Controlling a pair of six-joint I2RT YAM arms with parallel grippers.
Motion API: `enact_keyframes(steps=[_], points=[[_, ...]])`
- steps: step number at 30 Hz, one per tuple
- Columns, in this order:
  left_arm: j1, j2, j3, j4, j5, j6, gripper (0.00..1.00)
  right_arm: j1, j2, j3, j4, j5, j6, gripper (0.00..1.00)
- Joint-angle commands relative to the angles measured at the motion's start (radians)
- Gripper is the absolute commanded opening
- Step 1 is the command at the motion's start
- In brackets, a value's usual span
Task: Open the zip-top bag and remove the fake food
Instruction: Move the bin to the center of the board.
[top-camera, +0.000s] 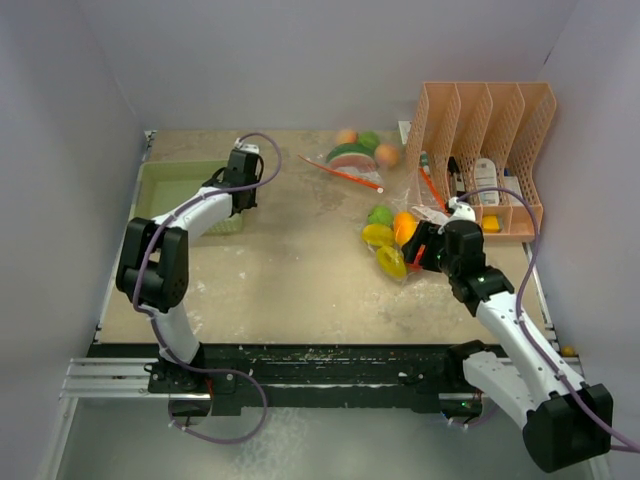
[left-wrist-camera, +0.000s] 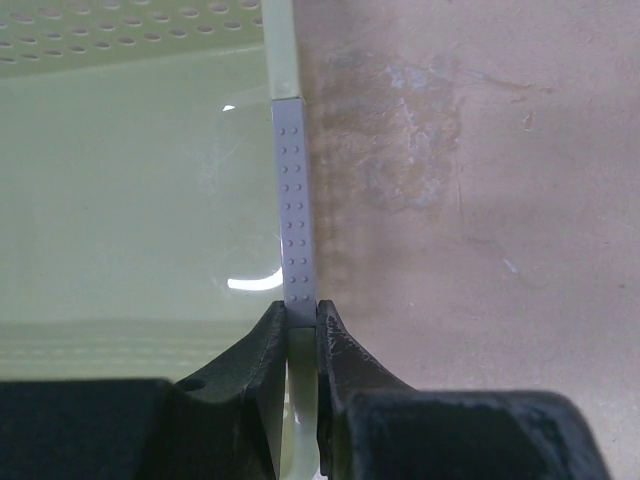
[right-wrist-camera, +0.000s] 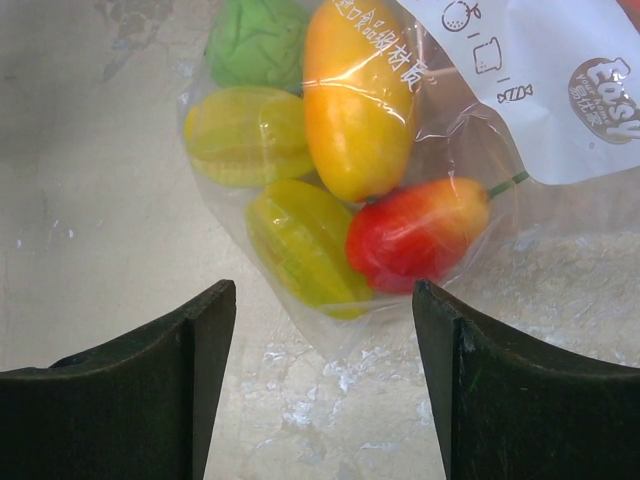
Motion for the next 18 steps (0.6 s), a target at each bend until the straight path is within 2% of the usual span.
enact_keyframes(steps=[1, 4, 6, 7, 9, 13, 15, 18], points=[[0.01, 0.006, -0.012, -0.023, -0.045, 0.015, 0.14, -0.004, 0.013, 0.035, 0.02, 0.006, -0.013, 0.73], [0.01, -0.018, -0.005, -0.031, -0.022, 0.001, 0.21, -0.004, 0.001, 0.043, 0.014, 0.014, -0.001, 0.71], [0.008, -0.048, -0.003, -0.043, -0.02, -0.025, 0.42, -0.004, -0.021, 0.044, 0.007, 0.032, 0.013, 0.71], [0.009, -0.068, -0.006, -0.045, -0.015, -0.035, 0.56, -0.004, -0.033, 0.046, -0.004, 0.054, 0.023, 0.72], [0.008, -0.129, -0.014, -0.051, -0.007, -0.059, 0.73, -0.004, -0.051, 0.058, -0.045, 0.122, 0.056, 0.8], [-0.021, -0.274, -0.046, -0.052, -0.011, -0.094, 0.87, -0.005, -0.049, 0.087, -0.124, 0.245, 0.115, 0.97], [-0.055, -0.352, -0.066, -0.049, -0.021, -0.103, 1.0, -0.006, -0.041, 0.092, -0.13, 0.298, 0.133, 0.98], [-0.105, -0.459, -0.096, -0.038, -0.015, -0.13, 0.99, -0.02, -0.022, 0.085, -0.081, 0.316, 0.143, 0.98]])
